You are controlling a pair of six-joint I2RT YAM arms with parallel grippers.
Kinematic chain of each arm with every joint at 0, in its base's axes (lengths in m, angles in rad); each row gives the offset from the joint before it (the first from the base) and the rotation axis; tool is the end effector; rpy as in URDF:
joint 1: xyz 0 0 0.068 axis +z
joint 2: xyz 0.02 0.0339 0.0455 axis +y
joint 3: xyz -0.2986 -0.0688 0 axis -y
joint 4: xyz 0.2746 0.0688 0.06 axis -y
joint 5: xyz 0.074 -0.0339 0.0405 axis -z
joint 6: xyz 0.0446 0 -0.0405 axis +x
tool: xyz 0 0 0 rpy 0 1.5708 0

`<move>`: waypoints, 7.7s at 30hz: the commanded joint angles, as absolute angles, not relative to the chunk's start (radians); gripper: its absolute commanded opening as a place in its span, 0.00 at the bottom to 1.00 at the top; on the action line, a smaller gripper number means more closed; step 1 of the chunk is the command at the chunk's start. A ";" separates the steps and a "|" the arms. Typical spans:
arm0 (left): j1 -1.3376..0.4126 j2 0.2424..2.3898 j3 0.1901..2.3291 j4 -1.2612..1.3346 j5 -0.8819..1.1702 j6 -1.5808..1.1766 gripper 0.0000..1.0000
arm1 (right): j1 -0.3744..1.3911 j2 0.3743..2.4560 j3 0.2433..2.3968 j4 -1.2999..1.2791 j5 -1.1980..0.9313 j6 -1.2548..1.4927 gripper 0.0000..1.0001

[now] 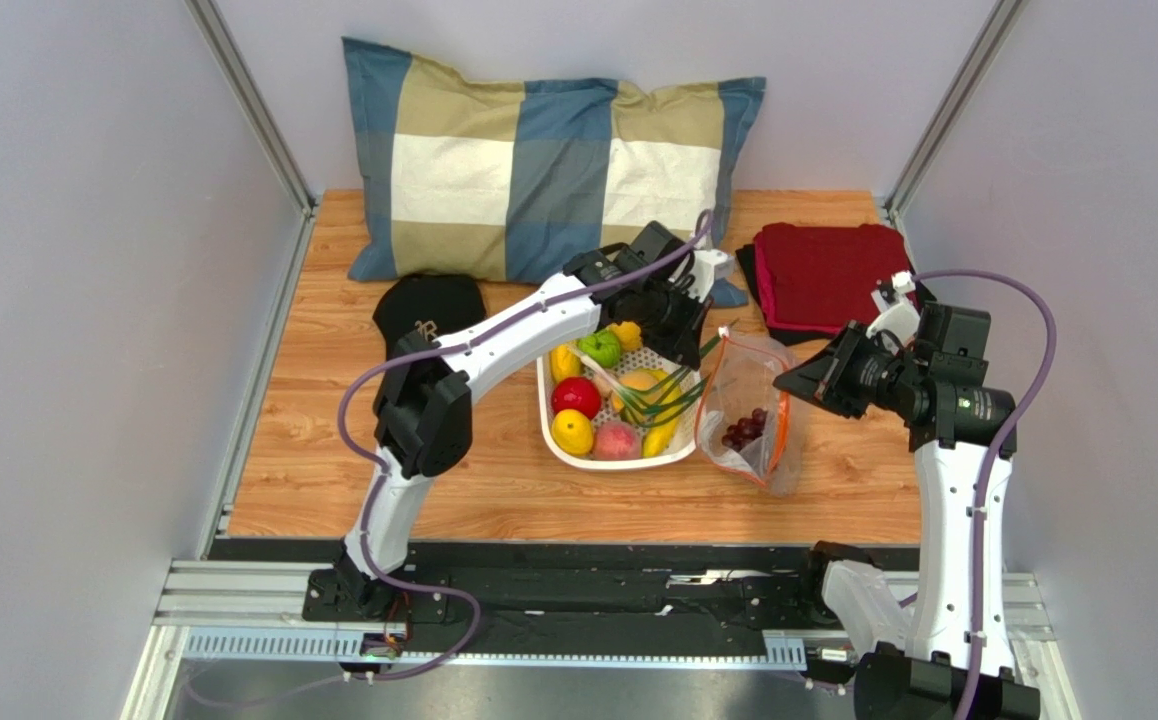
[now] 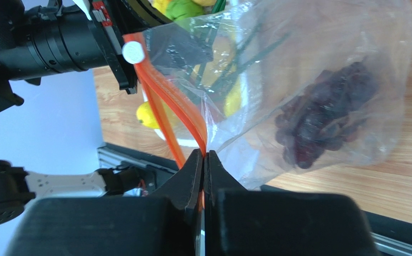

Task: Place the food in the zip-top bag and seal the zipper
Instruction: Pick up the fake vegetable from the bin, then place the fake vegetable in the zipper food storage bag, then adjust the zipper food storage bag at the center of the board, then pick up the fake fruit from the bin.

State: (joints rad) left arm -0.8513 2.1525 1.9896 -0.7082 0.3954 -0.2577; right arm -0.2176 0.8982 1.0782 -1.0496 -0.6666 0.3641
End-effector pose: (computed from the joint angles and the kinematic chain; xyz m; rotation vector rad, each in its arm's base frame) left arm 0.3422 -0.4167 0.2896 0.9388 2.4221 -0.9389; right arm 0.1658 -0.0084 0.3719 0.3896 2.3410 0.8760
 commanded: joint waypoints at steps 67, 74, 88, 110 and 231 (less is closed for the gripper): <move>-1.019 1.649 1.519 0.554 0.825 -1.233 0.00 | -0.256 1.100 0.910 -0.621 -1.138 0.782 0.00; -0.996 1.707 1.525 0.583 0.805 -1.226 0.00 | -0.256 1.100 0.913 -0.638 -1.155 0.772 0.00; -0.942 1.764 1.509 0.653 0.784 -1.134 0.00 | -0.259 1.106 0.942 -0.675 -1.172 0.747 0.00; -0.903 1.695 1.264 0.415 0.646 -0.090 0.00 | -0.261 1.154 0.960 -0.719 -1.255 0.818 0.00; -0.564 1.718 1.453 -1.094 0.552 0.693 0.86 | -0.242 1.172 1.226 -1.144 -0.814 0.334 0.00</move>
State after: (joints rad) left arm -0.5457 1.6985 1.4719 -1.1397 0.5201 0.6350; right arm -0.2451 1.1706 1.1923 -1.1553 -0.7780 0.3458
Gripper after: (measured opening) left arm 0.877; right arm 0.010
